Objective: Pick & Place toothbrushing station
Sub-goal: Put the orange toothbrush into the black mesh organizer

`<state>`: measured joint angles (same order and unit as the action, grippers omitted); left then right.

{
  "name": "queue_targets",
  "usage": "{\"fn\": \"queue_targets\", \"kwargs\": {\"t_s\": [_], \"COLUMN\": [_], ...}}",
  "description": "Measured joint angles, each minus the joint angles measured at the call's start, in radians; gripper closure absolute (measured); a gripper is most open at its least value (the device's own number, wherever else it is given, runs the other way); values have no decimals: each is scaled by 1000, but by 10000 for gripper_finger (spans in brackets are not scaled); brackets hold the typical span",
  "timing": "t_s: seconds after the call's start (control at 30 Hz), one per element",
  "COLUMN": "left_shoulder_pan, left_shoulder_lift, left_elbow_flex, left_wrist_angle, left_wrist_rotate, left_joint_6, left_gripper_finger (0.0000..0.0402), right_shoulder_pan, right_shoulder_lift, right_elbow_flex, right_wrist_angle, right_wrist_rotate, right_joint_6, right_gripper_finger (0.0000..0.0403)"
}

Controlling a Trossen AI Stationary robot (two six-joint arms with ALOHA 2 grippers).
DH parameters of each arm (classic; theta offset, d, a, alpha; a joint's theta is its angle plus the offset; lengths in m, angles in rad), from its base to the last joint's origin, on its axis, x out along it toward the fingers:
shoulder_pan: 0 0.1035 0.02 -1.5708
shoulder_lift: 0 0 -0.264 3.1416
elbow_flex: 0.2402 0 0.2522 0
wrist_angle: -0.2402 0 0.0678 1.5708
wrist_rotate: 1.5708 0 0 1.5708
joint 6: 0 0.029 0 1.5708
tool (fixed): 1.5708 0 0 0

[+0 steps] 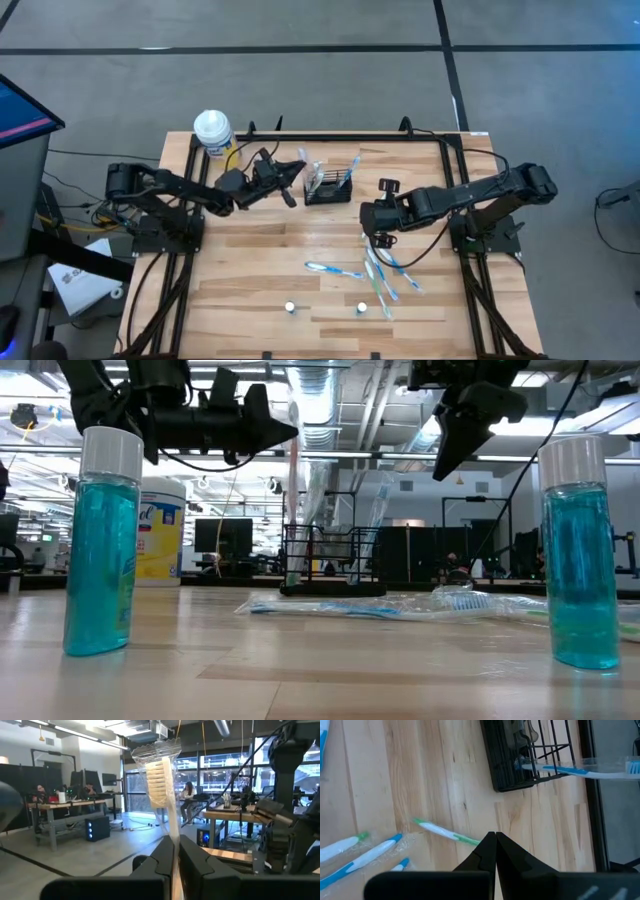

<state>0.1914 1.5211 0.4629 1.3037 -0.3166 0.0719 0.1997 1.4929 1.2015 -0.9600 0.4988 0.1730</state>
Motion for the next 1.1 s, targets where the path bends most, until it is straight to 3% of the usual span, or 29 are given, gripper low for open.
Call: {"fn": "queue_targets", "kwargs": {"t_s": [0.23, 1.1], "left_shoulder_pan": [-1, -1], "left_shoulder_lift": [103, 302], "left_elbow_flex": [0, 0], "left_wrist_angle": [112, 157], "left_wrist_rotate": [11, 11], "left_joint_6": [-1, -33], "left_gripper_finger": [398, 398], "right_shoulder_pan": [0, 1], "right_shoulder_lift": [0, 0], "right_elbow_flex": [0, 0], "right_wrist_angle": [3, 7], "right_wrist_rotate": [0, 0], "right_joint_6": [0, -8], "right_gripper_finger": [403, 403]}}
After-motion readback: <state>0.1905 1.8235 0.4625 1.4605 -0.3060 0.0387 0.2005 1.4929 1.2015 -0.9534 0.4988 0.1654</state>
